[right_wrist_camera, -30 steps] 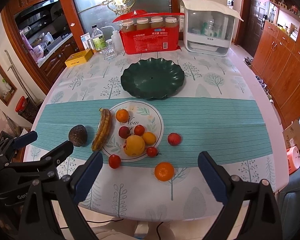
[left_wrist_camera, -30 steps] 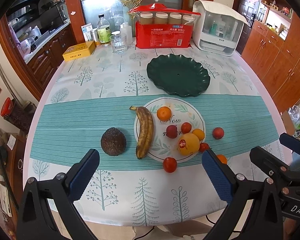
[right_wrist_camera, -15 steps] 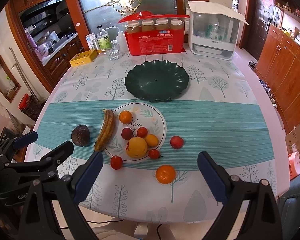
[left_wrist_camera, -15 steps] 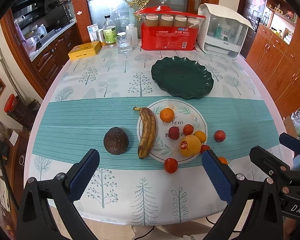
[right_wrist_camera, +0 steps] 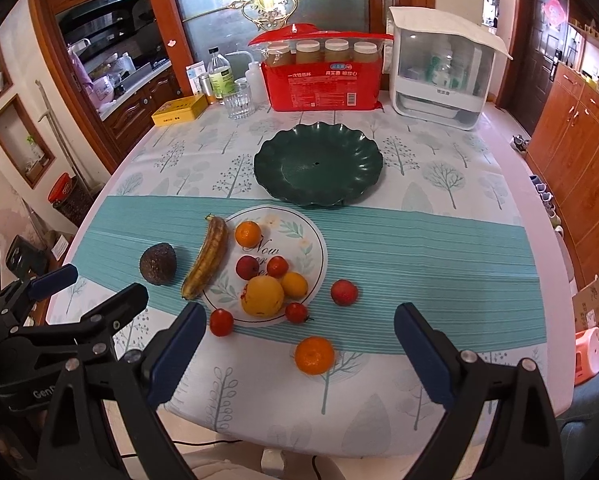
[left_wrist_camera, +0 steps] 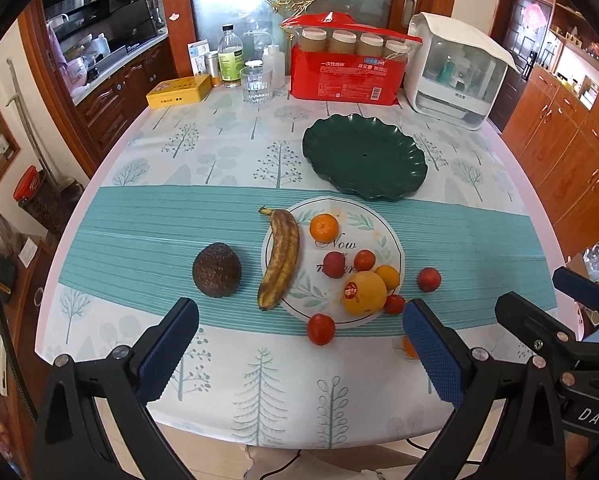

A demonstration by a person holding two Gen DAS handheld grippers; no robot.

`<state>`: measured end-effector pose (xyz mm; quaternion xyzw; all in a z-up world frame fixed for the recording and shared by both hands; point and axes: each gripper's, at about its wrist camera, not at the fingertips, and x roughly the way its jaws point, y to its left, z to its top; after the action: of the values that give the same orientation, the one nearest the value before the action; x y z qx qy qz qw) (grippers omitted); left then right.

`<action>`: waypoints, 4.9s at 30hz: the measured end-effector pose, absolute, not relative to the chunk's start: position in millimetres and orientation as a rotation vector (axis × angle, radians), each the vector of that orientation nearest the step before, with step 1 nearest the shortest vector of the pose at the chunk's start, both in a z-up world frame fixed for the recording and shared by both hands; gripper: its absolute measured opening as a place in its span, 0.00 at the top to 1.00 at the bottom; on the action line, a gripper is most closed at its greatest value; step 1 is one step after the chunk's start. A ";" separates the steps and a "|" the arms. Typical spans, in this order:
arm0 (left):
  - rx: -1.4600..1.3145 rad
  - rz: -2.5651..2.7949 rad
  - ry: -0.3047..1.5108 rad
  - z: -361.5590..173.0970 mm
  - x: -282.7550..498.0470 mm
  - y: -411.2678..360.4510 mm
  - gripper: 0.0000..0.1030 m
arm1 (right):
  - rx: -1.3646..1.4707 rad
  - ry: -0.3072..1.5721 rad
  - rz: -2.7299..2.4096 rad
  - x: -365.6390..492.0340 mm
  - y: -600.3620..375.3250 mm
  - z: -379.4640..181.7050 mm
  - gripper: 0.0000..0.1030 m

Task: Organize fruits

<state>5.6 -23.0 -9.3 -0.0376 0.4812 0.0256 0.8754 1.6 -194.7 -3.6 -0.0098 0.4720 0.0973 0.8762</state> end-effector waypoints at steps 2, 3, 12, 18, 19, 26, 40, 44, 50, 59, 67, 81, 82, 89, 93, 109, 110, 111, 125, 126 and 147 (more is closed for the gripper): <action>-0.085 0.058 1.006 -10.9 6.1 -24.8 0.01 | -0.020 0.993 0.211 4.2 -198.3 -5.3 0.07; -0.085 0.059 1.008 -11.5 6.5 -25.6 0.01 | -0.018 0.998 0.214 6.1 -200.2 -6.5 0.07; -0.123 0.085 1.040 -17.0 25.5 -2.2 0.01 | 0.054 1.075 0.192 24.7 -211.4 -23.1 0.10; -0.185 0.042 1.077 -30.4 51.2 30.8 0.01 | 0.066 1.119 0.137 35.9 -202.4 -36.3 0.12; -0.177 0.038 1.076 -31.4 55.2 34.7 0.01 | 0.070 1.127 0.129 37.5 -201.2 -39.1 0.12; -0.061 0.006 1.107 -50.7 87.6 65.4 0.01 | 0.110 1.252 0.035 48.1 -189.5 -74.9 0.14; -0.041 -0.051 1.271 -136.8 134.1 126.2 0.01 | 0.199 1.390 -0.119 44.0 -178.3 -142.1 0.20; -0.136 -0.122 1.328 -156.6 140.7 136.5 0.00 | 0.239 1.417 -0.136 41.7 -180.5 -156.9 0.22; -0.179 -0.192 1.375 -172.6 148.6 126.3 0.00 | 0.273 1.454 -0.149 40.2 -185.4 -173.3 0.31; -0.150 -0.243 1.448 -195.6 146.6 97.7 0.05 | 0.328 1.425 -0.148 45.0 -198.7 -178.3 0.40; -0.183 -0.268 1.436 -196.2 144.1 95.0 0.12 | 0.273 1.416 -0.147 53.7 -203.8 -180.9 0.55; -0.023 -0.286 1.319 -168.8 130.8 72.6 0.42 | 0.233 1.400 -0.103 43.0 -192.8 -179.5 0.57; -0.013 -0.279 1.312 -167.9 130.0 71.3 0.42 | 0.234 1.401 -0.099 40.0 -192.1 -179.1 0.57; 0.041 -0.244 1.222 -143.9 116.9 81.0 0.42 | 0.231 1.386 -0.075 32.4 -185.0 -171.4 0.57; 0.044 -0.238 1.173 -123.0 116.8 84.3 0.42 | 0.234 1.362 -0.061 33.6 -181.4 -157.4 0.57; 0.086 -0.351 0.931 -2.2 172.9 35.1 0.42 | 0.089 1.013 0.064 136.6 -151.2 13.0 0.57; 0.087 -0.359 0.922 4.7 183.6 27.6 0.42 | 0.077 0.995 0.065 148.1 -151.2 20.9 0.57; 0.086 -0.365 0.917 7.9 191.0 22.4 0.42 | 0.070 0.983 0.064 155.3 -154.1 26.8 0.57; -0.048 -0.308 1.118 -98.1 340.3 -42.1 0.42 | 0.029 1.199 0.107 312.4 -195.6 -107.3 0.57; -0.045 -0.302 1.131 -107.1 344.5 -44.3 0.42 | 0.033 1.217 0.119 316.5 -197.6 -116.9 0.57; -0.062 -0.176 1.117 -123.2 344.3 -41.6 0.11 | 0.025 1.248 0.249 318.4 -208.6 -151.5 0.37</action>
<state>344.3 -41.6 -123.2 -0.0294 0.5291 -0.0833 0.8439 318.4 -208.6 -151.5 0.0115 0.5829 0.1162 0.8041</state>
